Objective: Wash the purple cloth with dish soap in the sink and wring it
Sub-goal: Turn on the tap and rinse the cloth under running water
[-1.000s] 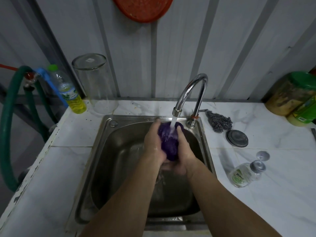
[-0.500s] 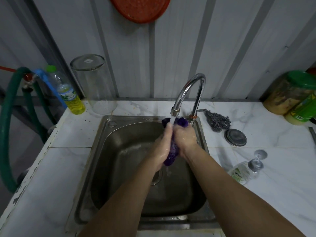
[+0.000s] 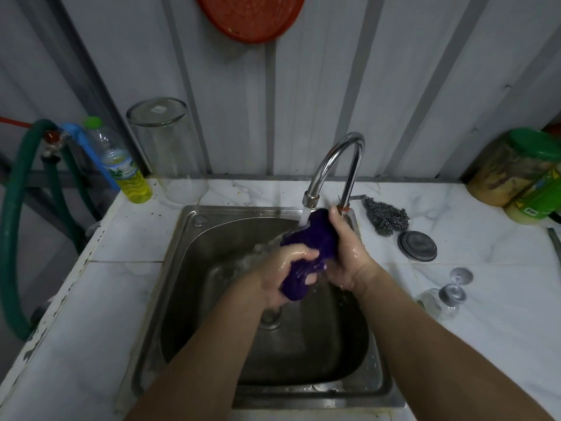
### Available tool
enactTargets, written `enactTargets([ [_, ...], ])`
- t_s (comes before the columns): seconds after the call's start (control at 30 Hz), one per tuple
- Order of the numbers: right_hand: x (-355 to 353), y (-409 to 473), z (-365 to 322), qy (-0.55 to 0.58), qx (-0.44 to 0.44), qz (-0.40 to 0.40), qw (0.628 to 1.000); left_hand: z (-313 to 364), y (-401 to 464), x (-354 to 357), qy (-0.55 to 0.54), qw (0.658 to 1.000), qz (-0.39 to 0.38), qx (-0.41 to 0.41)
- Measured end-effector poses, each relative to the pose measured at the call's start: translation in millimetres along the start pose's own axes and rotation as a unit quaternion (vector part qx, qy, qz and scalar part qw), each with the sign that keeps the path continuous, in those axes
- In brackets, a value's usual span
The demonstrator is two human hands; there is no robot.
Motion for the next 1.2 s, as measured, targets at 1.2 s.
enactTargets([
  [1.2, 53.0, -59.0, 10.5, -0.373, -0.382, 0.141, 0.834, 15.1, 23.0, -29.3, -0.219, 0.902, 0.369, 0.054],
])
Point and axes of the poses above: each hand's wrist, its own y-axis towards the middle knuckle, its own x-axis out of the palm, z = x × y, the point moved 4 cm from there along y, towards the middle knuckle, and after that the axes turned 1 degree about -x, right-handed, at the moved point
